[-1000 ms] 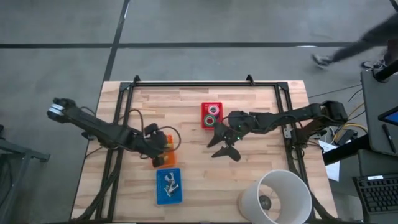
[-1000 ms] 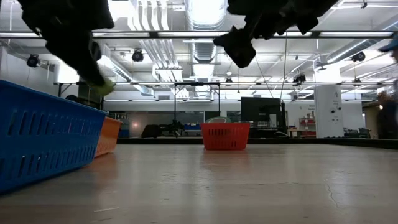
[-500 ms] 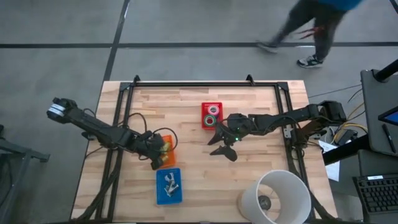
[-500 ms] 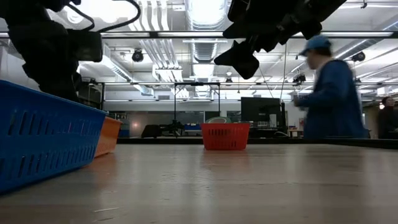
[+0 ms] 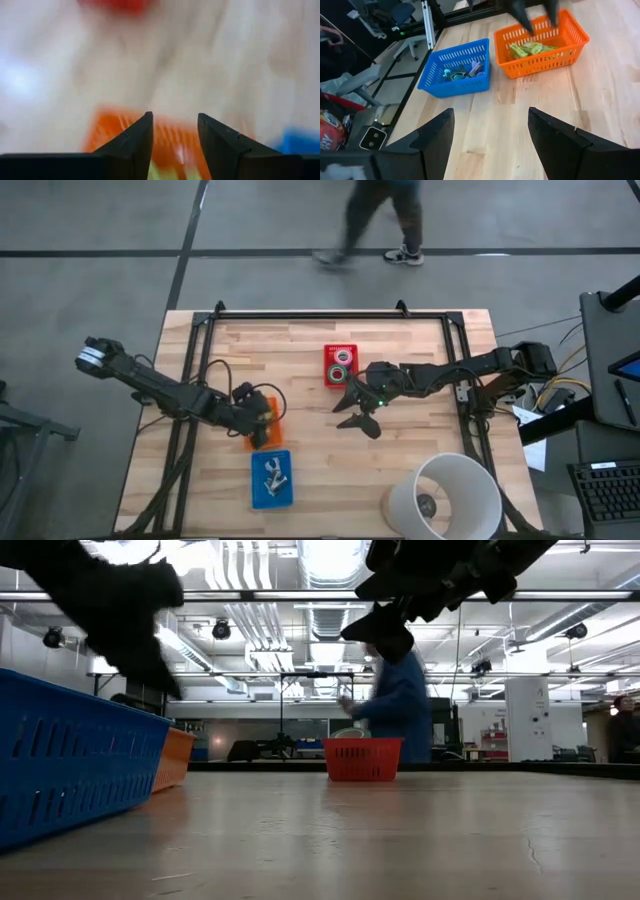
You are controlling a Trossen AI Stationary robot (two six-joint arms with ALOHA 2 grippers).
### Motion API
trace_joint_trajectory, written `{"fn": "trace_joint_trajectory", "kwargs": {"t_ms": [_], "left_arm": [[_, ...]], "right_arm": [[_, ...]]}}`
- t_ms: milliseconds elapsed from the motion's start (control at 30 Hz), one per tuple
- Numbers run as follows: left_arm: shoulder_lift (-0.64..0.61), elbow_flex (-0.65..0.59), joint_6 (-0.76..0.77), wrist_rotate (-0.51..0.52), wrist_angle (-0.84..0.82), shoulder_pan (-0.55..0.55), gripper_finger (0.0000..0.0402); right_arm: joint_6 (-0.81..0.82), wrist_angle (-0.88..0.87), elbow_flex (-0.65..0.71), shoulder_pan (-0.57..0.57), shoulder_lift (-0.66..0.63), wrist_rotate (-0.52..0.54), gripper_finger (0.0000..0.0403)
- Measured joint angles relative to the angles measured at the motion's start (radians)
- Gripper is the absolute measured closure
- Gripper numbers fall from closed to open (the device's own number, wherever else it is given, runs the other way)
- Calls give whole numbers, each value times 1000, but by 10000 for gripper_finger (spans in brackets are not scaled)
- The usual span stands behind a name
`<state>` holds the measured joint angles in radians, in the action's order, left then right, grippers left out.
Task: Pick and place Stapler, Stapler remover, tape
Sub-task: Return to Home Position
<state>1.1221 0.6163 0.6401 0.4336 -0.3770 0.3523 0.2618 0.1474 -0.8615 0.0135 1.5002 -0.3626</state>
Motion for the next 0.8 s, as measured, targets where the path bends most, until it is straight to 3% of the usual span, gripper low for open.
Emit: {"fn": "trace_joint_trajectory", "kwargs": {"t_ms": [100,167,300,433,567,633,800], "left_arm": [[1,-1,-68,152,145,-1,246],[13,-8,-140,195,306,-8,250],[57,-48,-345,53,641,-47,269],[123,-78,-457,-47,900,-90,303],[180,-83,-539,-77,992,-127,363],[194,-82,-549,-80,1025,-143,391],[169,-83,-613,-84,1017,-166,391]], "right_arm": [[-1,7,1,1,5,23,157],[-18,9,3,2,7,72,163],[-87,54,21,6,7,156,203],[-142,111,33,6,5,160,281],[-204,114,40,-3,7,182,376],[-219,139,49,-10,7,183,386],[-250,168,71,-31,2,183,394]]}}
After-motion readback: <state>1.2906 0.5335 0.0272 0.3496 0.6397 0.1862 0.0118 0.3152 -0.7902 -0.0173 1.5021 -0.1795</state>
